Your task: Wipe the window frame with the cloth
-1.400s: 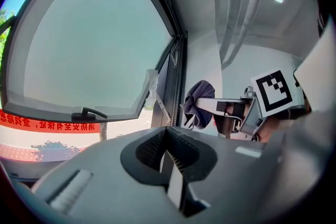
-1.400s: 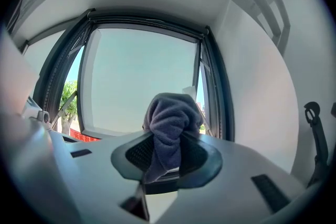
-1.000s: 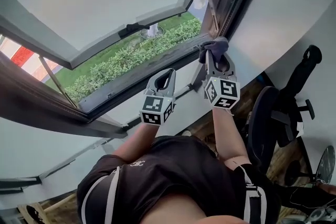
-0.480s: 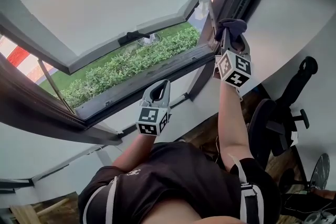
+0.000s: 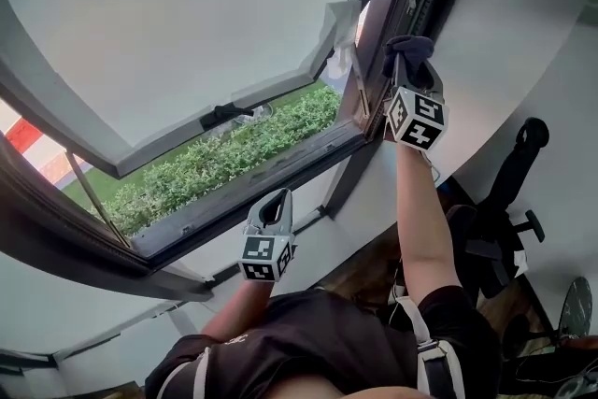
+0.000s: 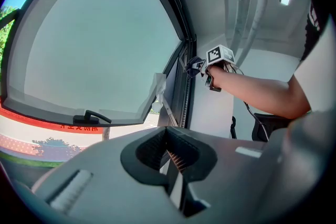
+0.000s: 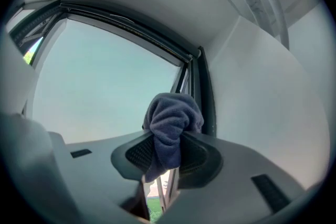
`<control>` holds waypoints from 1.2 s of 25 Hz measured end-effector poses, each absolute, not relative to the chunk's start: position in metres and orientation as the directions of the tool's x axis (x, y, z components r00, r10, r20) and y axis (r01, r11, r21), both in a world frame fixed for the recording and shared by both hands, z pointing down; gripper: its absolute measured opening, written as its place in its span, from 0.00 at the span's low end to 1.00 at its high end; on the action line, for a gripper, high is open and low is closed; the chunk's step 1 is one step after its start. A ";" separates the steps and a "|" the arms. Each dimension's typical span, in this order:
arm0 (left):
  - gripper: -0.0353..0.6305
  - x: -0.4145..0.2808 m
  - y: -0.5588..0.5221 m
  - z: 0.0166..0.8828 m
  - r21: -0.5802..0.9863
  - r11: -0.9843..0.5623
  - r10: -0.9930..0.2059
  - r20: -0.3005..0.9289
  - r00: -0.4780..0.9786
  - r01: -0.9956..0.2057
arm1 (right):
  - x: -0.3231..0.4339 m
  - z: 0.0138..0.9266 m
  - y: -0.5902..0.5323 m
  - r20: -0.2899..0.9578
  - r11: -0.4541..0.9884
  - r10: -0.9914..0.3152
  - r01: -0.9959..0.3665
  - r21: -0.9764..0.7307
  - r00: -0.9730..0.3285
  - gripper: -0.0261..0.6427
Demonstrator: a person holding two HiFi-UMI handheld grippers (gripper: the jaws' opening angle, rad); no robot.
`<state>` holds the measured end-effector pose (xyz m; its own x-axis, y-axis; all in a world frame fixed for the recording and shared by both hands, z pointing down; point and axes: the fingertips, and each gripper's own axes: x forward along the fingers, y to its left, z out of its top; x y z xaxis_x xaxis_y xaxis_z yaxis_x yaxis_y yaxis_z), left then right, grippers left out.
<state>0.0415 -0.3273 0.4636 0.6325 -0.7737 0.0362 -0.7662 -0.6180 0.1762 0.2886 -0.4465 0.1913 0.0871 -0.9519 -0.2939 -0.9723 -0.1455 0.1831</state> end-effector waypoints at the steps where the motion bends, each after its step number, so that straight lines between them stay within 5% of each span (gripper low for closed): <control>1: 0.07 0.043 -0.328 0.463 0.177 -0.619 -0.773 0.036 0.633 -0.765 | 0.290 0.185 -0.449 -0.300 -0.148 -0.950 -0.970 0.195 0.085 0.20; 30: 0.07 0.061 -0.347 0.457 0.170 -0.572 -0.810 0.033 0.585 -0.802 | 0.325 0.073 -0.514 -0.306 -0.182 -0.948 -0.941 0.286 0.091 0.20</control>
<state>0.0606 -0.3465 0.4569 0.5848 -0.8105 0.0335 -0.8025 -0.5721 0.1697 0.3247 -0.5141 0.0728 0.0911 -0.9478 -0.3055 -0.9408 -0.1825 0.2856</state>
